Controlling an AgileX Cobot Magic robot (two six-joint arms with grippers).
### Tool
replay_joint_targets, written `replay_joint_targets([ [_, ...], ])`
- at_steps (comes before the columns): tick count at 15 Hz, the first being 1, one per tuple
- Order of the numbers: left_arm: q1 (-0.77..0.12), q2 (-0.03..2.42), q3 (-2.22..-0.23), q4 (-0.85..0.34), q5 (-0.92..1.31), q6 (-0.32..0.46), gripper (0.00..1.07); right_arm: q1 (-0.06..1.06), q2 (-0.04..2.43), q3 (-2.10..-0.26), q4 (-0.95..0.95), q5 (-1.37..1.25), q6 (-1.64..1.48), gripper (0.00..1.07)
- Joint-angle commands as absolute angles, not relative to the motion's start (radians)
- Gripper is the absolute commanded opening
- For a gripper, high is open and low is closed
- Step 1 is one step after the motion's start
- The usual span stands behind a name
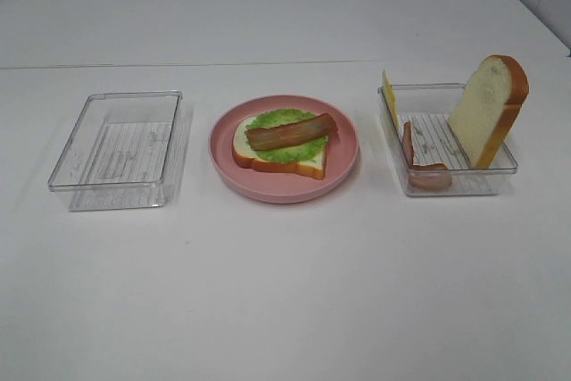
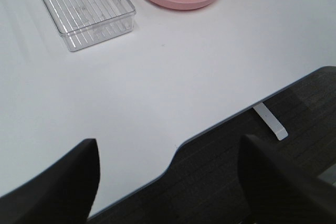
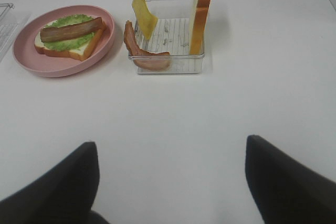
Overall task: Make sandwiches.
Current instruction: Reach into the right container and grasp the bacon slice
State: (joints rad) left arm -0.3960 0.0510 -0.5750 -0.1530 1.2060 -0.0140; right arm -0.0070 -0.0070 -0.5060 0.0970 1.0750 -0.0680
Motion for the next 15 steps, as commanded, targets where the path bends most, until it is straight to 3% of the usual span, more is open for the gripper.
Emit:
replay_joint_targets([
  [1, -0.403, -0.034, -0.57, -0.147, 1.224, 0.059, 0.7, -0.01, -0.009, -0.504, 0.107, 1.061, -0.065, 0.73],
  [4, -0.403, -0.026, -0.547, -0.135, 1.136, 0.117, 0.7, -0.01, 0.0, -0.517, 0.186, 1.024, -0.065, 0.73],
  [9, -0.403, -0.026, -0.504, -0.116, 1.04, 0.084, 0.7, -0.01, 0.149, -0.522, 0.207, 0.835, -0.065, 0.73],
  [10, -0.403, -0.026, -0.504, -0.063, 1.04, 0.013, 0.7, -0.01, 0.315, -0.525, 0.206, 0.711, -0.065, 0.73],
  [15, -0.403, -0.026, -0.504, -0.063, 1.04, 0.016, 0.7, -0.01, 0.685, -0.599, 0.206, 0.537, -0.065, 0.73],
])
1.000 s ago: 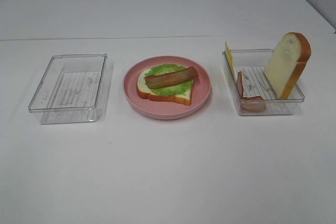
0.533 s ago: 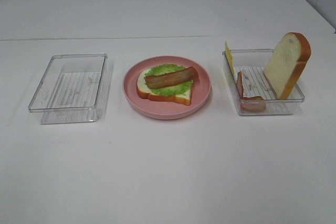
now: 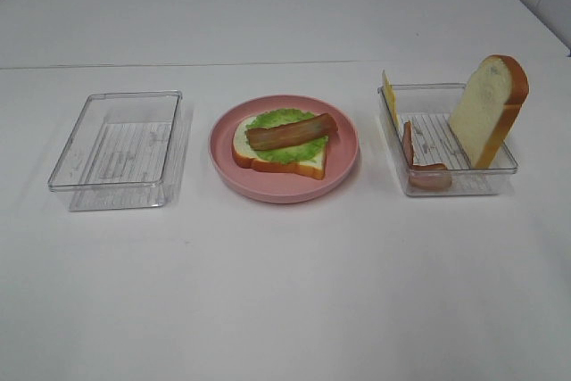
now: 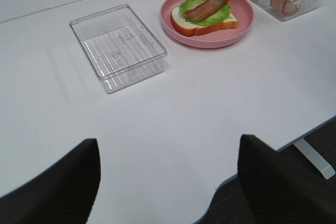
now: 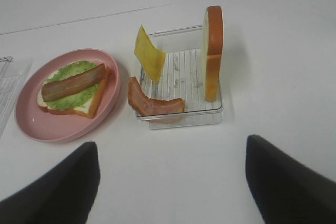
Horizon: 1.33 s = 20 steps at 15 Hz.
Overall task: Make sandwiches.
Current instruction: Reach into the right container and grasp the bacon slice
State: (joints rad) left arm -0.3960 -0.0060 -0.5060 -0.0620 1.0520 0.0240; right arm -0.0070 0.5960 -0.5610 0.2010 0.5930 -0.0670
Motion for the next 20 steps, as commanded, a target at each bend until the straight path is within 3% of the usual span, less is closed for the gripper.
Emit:
replay_joint_targets([
  [1, -0.403, -0.026, -0.504, -0.069, 1.04, 0.024, 0.7, -0.01, 0.79, -0.64, 0.206, 0.528, -0.065, 0.73],
  [7, -0.403, -0.026, -0.504, -0.084, 1.04, 0.045, 0.7, -0.01, 1.329, -0.954, 0.235, 0.697, -0.151, 0.73],
  [12, -0.403, -0.026, -0.504, -0.084, 1.04, 0.045, 0.7, -0.002, 1.582, -1.202, 0.305, 0.886, -0.198, 0.73],
  [20, -0.403, -0.026, -0.504, -0.084, 1.04, 0.045, 0.7, 0.213, 1.861, -1.464, 0.216, 0.976, -0.149, 0.69],
])
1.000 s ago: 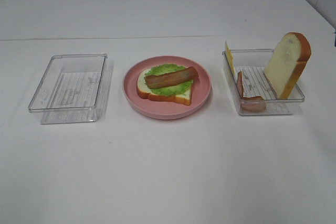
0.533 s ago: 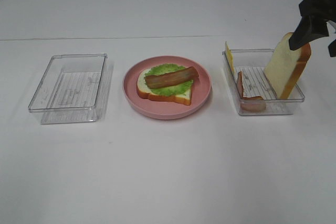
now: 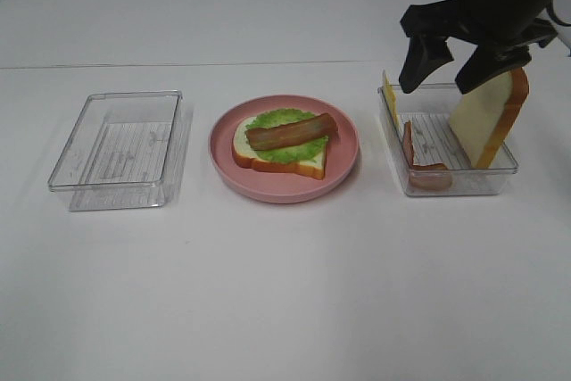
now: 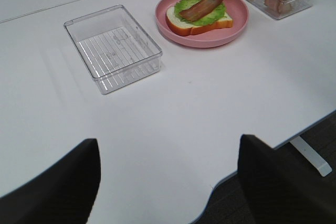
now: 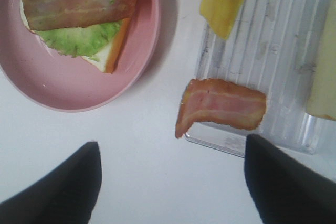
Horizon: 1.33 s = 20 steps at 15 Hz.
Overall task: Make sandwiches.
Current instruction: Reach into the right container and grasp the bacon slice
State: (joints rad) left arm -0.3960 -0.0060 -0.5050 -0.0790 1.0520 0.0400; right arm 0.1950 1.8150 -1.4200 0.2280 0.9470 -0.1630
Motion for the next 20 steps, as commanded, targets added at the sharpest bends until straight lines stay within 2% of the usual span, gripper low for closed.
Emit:
replay_joint_targets([
  [1, -0.403, -0.026, -0.504, -0.084, 1.04, 0.045, 0.7, 0.214, 1.904, -1.493, 0.216, 0.993, -0.122, 0.67],
  [5, -0.403, -0.026, -0.504, -0.084, 1.04, 0.045, 0.7, 0.211, 2.023, -1.531, 0.182, 0.999, -0.094, 0.61],
  [7, -0.403, -0.026, -0.504, -0.084, 1.04, 0.045, 0.7, 0.211, 2.042, -1.531, 0.18, 0.983, -0.084, 0.61],
  [12, -0.403, -0.026, -0.504, -0.084, 1.04, 0.045, 0.7, 0.211, 2.071, -1.531, 0.187, 0.955, -0.081, 0.51],
  [13, -0.403, -0.026, -0.504, -0.084, 1.04, 0.045, 0.7, 0.211, 2.079, -1.531, 0.187, 0.959, -0.077, 0.43],
  [14, -0.403, -0.026, -0.504, -0.084, 1.04, 0.045, 0.7, 0.211, 2.081, -1.531, 0.187, 0.961, -0.075, 0.39],
  [15, -0.403, -0.026, -0.504, -0.084, 1.04, 0.045, 0.7, 0.211, 2.081, -1.531, 0.183, 0.963, -0.07, 0.23],
  [17, -0.403, -0.026, -0.504, -0.084, 1.04, 0.045, 0.7, 0.211, 2.081, -1.531, 0.18, 0.97, -0.059, 0.0],
  [20, -0.403, -0.026, -0.504, -0.084, 1.04, 0.045, 0.7, 0.211, 2.078, -1.542, 0.18, 0.994, -0.059, 0.0],
])
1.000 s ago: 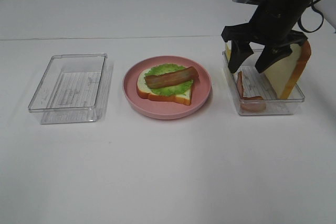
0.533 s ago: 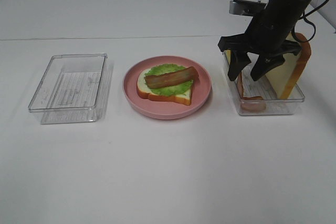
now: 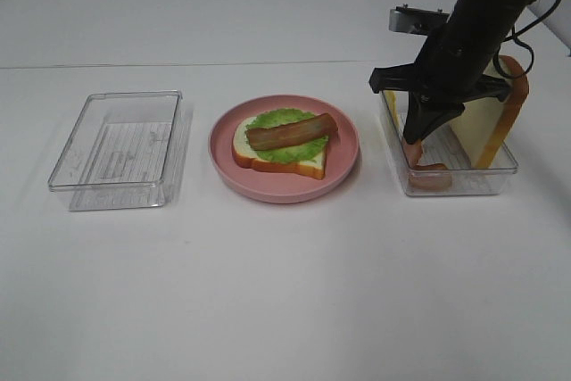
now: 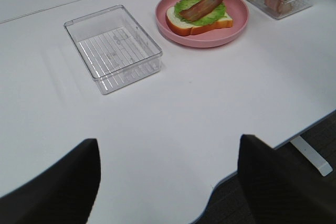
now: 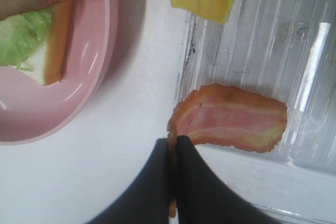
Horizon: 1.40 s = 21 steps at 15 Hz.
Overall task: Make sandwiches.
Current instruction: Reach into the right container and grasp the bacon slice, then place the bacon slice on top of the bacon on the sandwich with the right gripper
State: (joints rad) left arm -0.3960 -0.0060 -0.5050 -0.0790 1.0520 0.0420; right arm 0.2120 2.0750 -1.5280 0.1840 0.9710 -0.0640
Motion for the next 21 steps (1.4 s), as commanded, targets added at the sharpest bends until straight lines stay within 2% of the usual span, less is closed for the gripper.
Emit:
replay_joint_targets([
  [1, -0.403, -0.026, -0.504, -0.084, 1.04, 0.045, 0.7, 0.211, 2.074, -1.566, 0.18, 1.021, -0.059, 0.0],
  [5, -0.403, -0.026, -0.504, -0.084, 1.04, 0.045, 0.7, 0.211, 1.995, -1.653, 0.205, 1.119, -0.061, 0.0],
  [8, -0.403, -0.026, -0.504, -0.084, 1.04, 0.045, 0.7, 0.211, 1.922, -1.66, 0.34, 1.144, -0.11, 0.0],
  [16, -0.403, -0.026, -0.504, -0.084, 1.04, 0.045, 0.7, 0.213, 1.988, -1.66, 0.922, 1.012, -0.363, 0.0],
  [17, -0.403, -0.026, -0.504, -0.084, 1.04, 0.045, 0.7, 0.213, 2.014, -1.66, 1.007, 0.989, -0.409, 0.0],
  [18, -0.403, -0.026, -0.504, -0.084, 1.04, 0.045, 0.7, 0.223, 2.076, -1.66, 1.171, 0.955, -0.497, 0.0],
  [21, -0.403, -0.026, -0.504, -0.084, 1.04, 0.045, 0.7, 0.251, 2.155, -1.66, 1.332, 0.893, -0.606, 0.0],
])
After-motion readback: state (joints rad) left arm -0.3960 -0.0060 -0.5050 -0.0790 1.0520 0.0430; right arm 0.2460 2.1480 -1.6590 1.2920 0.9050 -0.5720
